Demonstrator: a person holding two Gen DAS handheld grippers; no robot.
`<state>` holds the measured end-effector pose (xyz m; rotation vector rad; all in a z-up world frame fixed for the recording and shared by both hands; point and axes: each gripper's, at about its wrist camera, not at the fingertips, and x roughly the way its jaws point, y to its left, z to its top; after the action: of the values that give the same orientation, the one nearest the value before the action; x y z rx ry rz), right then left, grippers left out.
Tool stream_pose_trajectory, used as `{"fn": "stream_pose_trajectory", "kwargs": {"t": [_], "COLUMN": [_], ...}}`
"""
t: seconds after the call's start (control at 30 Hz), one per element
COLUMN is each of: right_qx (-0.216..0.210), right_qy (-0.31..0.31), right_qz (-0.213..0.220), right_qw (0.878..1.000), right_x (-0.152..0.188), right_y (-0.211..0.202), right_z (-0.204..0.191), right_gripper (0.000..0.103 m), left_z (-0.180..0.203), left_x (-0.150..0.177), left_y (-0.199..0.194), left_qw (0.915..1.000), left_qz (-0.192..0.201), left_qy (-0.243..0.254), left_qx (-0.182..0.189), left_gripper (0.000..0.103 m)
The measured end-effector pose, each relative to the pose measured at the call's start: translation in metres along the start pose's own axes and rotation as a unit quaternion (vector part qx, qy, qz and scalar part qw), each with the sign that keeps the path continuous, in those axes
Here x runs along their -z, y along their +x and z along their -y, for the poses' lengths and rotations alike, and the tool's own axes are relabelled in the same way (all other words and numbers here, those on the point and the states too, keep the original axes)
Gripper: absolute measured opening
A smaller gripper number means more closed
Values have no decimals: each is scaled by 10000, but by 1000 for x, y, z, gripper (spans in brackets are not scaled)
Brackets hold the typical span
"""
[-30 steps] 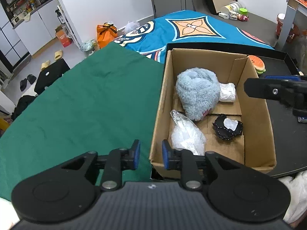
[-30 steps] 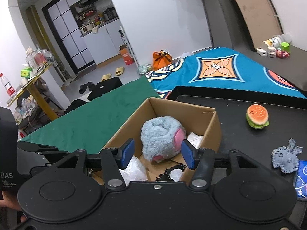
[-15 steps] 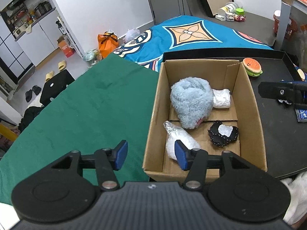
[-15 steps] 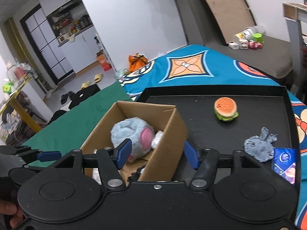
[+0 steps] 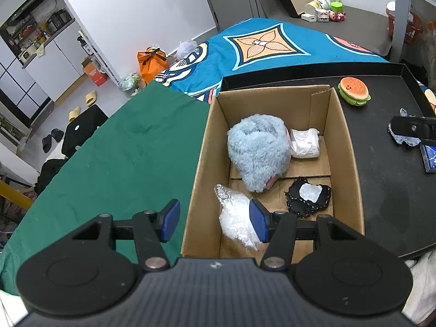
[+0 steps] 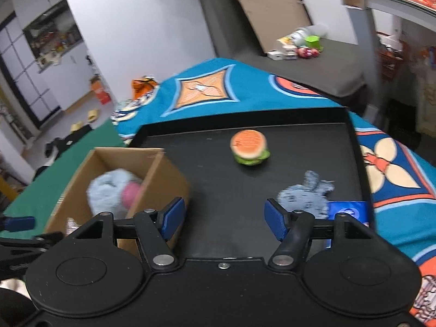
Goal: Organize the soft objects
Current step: 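Move the right gripper to the blue Vinda tissue pack and grasp it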
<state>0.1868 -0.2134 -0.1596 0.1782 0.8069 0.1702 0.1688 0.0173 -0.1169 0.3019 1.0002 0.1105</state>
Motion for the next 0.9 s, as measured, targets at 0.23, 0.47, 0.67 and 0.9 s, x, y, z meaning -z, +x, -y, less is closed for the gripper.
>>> {"fn": "stream_pose_trajectory", "kwargs": {"t": [0.23,0.47,0.67,0.9], "right_qx": [473,822,1134,1351], "right_qy": [17,81,232,278], "right_qz": [-145,-291,-443,-484], "right_qw": [9988,9962,9923,9893], "right_x": [7,14,20,23], "right_y": [11,23,34,37], "right_z": [20,41,61,70], "right_gripper": [64,64,64,65], "left_z": [9,17,26,36], "left_x": [-7,-17,-24,-28], "left_y": [0,-2,-4,-6], "left_qw": [9998,9992,9987,9982], "left_qz": [-73,-93,-97,-80], "left_qy": [81,129,208,336], "left_qx": [-178,-364,-459,-497], "left_gripper": [55,55,55,55]}}
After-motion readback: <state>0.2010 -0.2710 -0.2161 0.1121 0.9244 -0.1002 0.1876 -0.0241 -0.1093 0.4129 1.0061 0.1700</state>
